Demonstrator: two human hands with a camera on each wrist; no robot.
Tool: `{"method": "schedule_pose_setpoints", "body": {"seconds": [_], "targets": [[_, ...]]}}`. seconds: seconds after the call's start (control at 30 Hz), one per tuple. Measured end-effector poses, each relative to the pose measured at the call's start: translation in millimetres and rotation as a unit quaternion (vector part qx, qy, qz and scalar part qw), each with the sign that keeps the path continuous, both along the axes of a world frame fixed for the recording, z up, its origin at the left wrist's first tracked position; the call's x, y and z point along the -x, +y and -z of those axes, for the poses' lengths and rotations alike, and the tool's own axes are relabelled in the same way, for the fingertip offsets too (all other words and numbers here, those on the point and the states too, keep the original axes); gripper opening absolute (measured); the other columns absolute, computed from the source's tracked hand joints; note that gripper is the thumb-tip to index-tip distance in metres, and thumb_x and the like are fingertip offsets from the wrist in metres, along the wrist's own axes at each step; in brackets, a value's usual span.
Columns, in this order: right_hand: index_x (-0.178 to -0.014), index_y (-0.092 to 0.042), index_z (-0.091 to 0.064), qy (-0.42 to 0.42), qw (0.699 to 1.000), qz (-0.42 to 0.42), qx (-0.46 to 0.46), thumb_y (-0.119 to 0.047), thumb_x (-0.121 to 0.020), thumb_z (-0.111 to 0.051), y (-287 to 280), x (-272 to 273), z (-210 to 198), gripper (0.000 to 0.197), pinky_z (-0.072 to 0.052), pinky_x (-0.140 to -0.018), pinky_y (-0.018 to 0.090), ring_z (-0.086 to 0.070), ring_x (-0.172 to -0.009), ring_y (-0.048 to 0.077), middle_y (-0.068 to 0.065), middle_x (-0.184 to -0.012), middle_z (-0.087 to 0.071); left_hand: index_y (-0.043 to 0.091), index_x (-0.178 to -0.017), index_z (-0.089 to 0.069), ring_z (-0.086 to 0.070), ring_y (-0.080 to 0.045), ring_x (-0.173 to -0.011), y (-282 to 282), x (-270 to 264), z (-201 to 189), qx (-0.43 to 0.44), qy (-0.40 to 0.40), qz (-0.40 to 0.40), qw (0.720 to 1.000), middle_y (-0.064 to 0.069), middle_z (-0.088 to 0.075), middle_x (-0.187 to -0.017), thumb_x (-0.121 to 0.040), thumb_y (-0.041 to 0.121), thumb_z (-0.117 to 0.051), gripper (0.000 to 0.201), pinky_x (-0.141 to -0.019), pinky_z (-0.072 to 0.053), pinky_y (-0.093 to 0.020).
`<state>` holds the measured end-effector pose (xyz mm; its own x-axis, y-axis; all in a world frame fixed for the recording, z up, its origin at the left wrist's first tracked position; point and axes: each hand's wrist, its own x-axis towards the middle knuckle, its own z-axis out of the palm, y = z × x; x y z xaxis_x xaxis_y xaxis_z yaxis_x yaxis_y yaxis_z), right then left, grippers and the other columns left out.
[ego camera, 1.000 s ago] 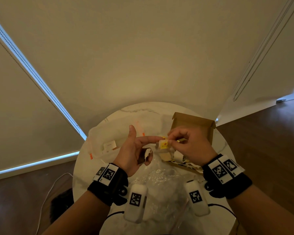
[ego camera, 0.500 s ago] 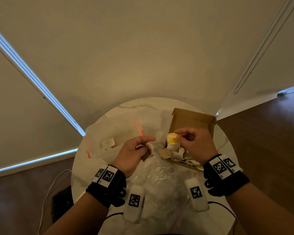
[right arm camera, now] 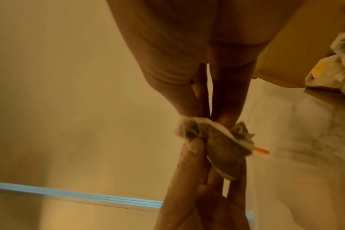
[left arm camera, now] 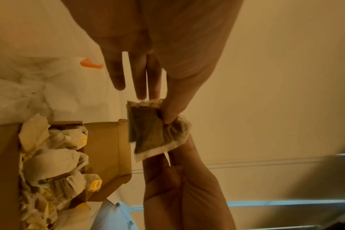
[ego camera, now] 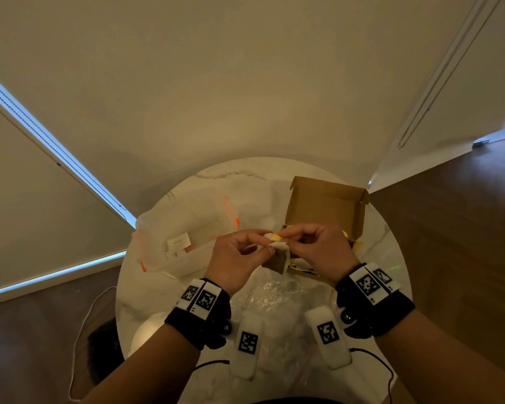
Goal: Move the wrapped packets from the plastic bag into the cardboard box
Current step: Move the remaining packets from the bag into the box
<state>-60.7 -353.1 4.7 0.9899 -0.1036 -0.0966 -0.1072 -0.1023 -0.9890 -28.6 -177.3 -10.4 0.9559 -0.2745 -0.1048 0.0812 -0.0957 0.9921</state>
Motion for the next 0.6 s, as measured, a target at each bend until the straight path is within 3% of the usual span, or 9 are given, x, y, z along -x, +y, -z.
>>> {"method": "schedule_pose_setpoints", "body": {"seconds": [0.07,0.17,0.27,0.4,0.5,0.6], "targets": [[-0.09,-0.014,-0.075,0.026,0.999,-0.001,-0.027,-0.007,-0.086,-0.068,-4,-3,-3,0.011,-0.06,-0.069,0.027,-0.071,-0.075,0.018,0.009,-0.085,-0.075,0.009,-0.078,-0.073,-0.071,-0.02,-0.074,-4,-2,-2,0.016,0.004,-0.001,1.0,-0.01,-0.076,-0.082,-0.077,-0.007,-0.074,0.016,-0.068,-0.057,-0.031],[-0.097,-0.012,-0.074,0.032,0.998,-0.054,0.003,-0.009,-0.083,-0.072,-12,-10,-4,0.014,-0.059,-0.073,0.027,-0.071,-0.082,0.019,0.009,-0.09,-0.074,0.007,-0.079,-0.07,-0.068,-0.024,-0.067,-11,-9,0,-0.001,-0.007,-0.016,1.0,-0.022,-0.071,-0.078,-0.075,-0.005,-0.077,0.015,-0.064,-0.058,-0.033],[-0.092,-0.021,-0.074,0.058,0.988,-0.105,0.102,-0.01,-0.08,-0.075,-30,-23,-1,0.016,-0.058,-0.08,0.028,-0.07,-0.084,0.016,0.0,-0.088,-0.074,0.009,-0.089,-0.067,-0.071,-0.018,-0.074,-19,-16,3,-0.014,-0.001,-0.007,1.0,-0.015,-0.074,-0.083,-0.073,-0.002,-0.079,0.023,-0.07,-0.058,-0.026],[-0.098,-0.015,-0.075,0.061,0.968,-0.044,0.239,-0.024,-0.083,-0.074,-76,-54,9,0.017,-0.057,-0.078,0.029,-0.069,-0.086,0.015,-0.001,-0.092,-0.073,0.022,-0.095,-0.069,-0.07,-0.013,-0.092,-11,-26,12,-0.034,0.017,-0.038,0.999,0.002,-0.074,-0.099,-0.082,0.014,-0.076,0.017,-0.081,-0.057,-0.03],[-0.102,-0.014,-0.074,0.092,0.941,-0.032,0.324,-0.03,-0.084,-0.073,-99,-69,27,0.023,-0.055,-0.078,0.028,-0.067,-0.087,0.013,0.0,-0.095,-0.072,0.021,-0.091,-0.071,-0.07,-0.022,-0.09,7,-21,24,-0.057,0.042,-0.066,0.995,-0.001,-0.074,-0.094,-0.086,0.014,-0.071,0.008,-0.076,-0.058,-0.036],[-0.102,-0.011,-0.073,0.154,0.939,-0.05,0.305,-0.025,-0.084,-0.074,-104,-70,53,0.022,-0.057,-0.071,0.027,-0.068,-0.083,0.015,0.004,-0.095,-0.072,0.014,-0.092,-0.07,-0.07,-0.028,-0.085,27,-7,33,-0.066,0.071,-0.076,0.992,-0.008,-0.073,-0.091,-0.087,0.01,-0.069,0.007,-0.073,-0.057,-0.038]]}}
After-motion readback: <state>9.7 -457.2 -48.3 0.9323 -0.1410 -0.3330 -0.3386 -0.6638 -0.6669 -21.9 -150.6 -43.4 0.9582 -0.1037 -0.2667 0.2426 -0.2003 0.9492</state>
